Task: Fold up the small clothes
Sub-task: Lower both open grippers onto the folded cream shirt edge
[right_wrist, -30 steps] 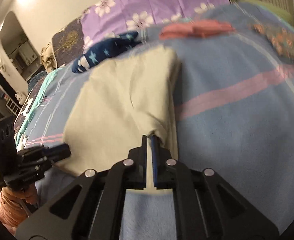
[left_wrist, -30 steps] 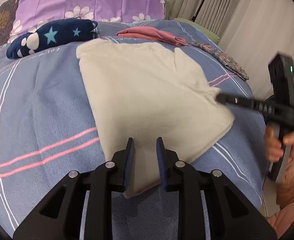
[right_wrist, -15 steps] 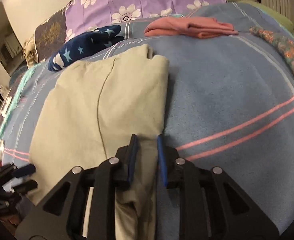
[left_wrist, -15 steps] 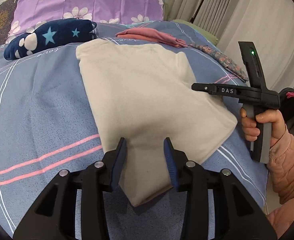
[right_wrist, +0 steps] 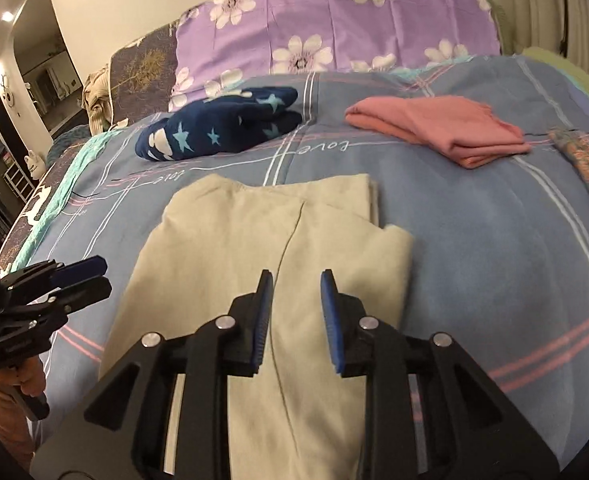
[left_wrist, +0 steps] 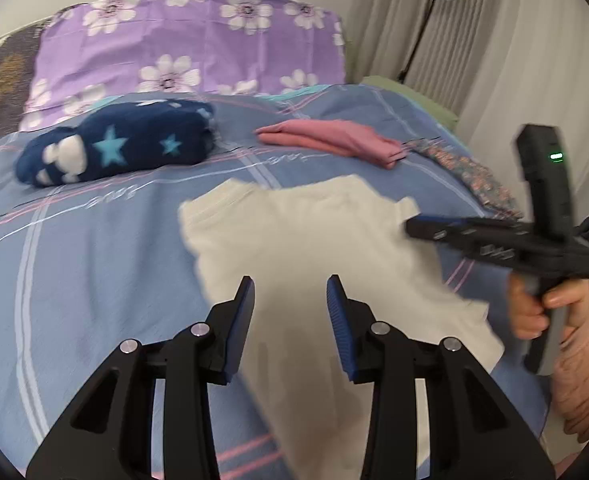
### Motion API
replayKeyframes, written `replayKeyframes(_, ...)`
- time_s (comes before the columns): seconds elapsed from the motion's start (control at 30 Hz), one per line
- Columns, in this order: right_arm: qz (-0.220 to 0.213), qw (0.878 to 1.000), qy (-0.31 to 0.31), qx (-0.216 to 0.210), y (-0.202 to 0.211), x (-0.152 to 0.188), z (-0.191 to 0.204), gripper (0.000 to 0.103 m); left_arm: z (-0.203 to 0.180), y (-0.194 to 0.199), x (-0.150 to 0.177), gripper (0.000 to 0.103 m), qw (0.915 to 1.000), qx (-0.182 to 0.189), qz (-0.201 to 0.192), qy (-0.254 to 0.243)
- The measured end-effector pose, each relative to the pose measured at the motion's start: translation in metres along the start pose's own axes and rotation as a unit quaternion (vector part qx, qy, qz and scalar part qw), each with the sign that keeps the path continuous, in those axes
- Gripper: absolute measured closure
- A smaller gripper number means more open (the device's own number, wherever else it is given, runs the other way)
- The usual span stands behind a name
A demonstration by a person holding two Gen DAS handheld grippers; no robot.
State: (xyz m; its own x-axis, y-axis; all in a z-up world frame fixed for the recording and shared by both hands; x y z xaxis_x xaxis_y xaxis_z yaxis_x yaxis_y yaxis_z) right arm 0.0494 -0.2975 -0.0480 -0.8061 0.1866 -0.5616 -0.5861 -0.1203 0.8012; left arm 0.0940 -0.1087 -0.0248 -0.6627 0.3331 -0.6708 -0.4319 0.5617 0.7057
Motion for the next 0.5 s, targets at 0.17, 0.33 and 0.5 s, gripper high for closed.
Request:
replayKeyframes(0.17,0.028,0.999,-0.036,0.016,-0.041,0.002,-0.028,0.094,0.015,-0.062,0.014,0.062,0.9933,-0.089,0.068,-0.029)
replayKeyframes(0.33,0.017,0.999,-0.016,0.027,-0.033,0.006,-0.023,0.093,0.019,-0.05,0.015,0.062,0.9954,-0.083,0.045,-0.017)
replayKeyframes(0.5,-0.015,0.999,-0.037,0.004,0.0,0.007,-0.023,0.071,0.034,-0.036,0.015,0.048,0.9971,-0.056,0.038,0.034)
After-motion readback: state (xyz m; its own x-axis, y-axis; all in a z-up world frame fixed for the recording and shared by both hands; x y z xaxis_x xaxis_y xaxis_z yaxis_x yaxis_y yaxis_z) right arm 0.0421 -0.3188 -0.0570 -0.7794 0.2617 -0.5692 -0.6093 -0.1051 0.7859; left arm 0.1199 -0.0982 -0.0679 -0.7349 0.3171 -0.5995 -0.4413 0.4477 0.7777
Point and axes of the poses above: each gripper's, at about its wrist camera, not at the fingertips, and y roughly against the way its jaws point, z to its left, x to its underside, the point moved 2 cm from there along -y, roughly the way its jaws point, and after that the axes turned 4 degrees about z, right-handed, at the moved point
